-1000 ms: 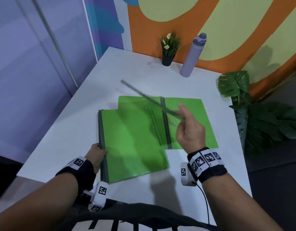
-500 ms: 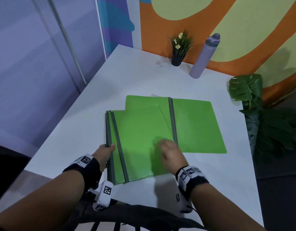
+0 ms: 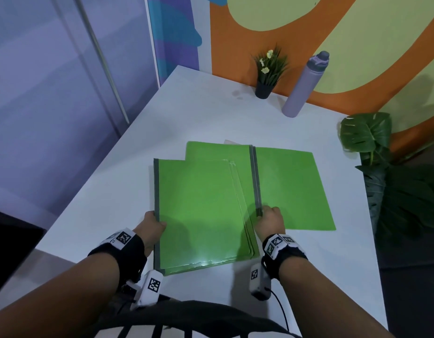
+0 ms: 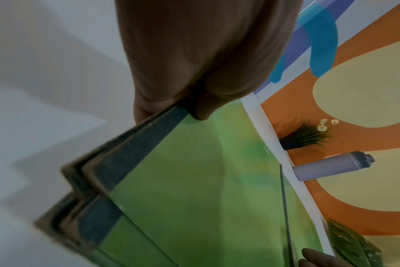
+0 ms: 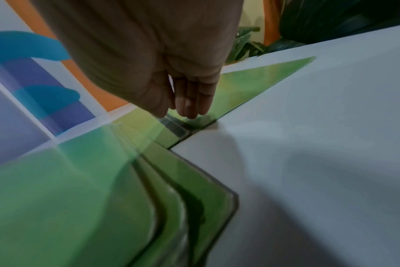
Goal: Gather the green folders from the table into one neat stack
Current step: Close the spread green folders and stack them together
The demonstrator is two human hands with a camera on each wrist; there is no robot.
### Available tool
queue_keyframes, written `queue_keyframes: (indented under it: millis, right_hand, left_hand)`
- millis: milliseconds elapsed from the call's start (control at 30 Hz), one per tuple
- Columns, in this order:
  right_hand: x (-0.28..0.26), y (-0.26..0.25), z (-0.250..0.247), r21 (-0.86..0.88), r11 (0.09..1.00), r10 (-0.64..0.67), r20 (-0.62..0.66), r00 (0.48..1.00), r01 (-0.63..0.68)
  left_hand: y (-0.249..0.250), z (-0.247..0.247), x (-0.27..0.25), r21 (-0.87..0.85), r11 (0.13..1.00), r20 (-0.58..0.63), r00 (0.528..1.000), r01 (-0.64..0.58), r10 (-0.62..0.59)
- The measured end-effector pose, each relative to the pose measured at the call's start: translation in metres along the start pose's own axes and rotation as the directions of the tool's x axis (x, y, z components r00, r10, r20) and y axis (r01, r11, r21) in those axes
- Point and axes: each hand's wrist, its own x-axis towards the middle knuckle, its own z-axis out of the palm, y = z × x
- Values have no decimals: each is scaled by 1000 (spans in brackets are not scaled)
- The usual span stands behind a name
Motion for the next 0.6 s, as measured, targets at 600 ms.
queue_keyframes:
  millis: [600]
  right_hand:
    - [6, 11, 2, -197, 941, 279, -3, 960, -274]
  left_hand:
    - [35, -55, -40, -3, 1000, -166, 986, -20, 19]
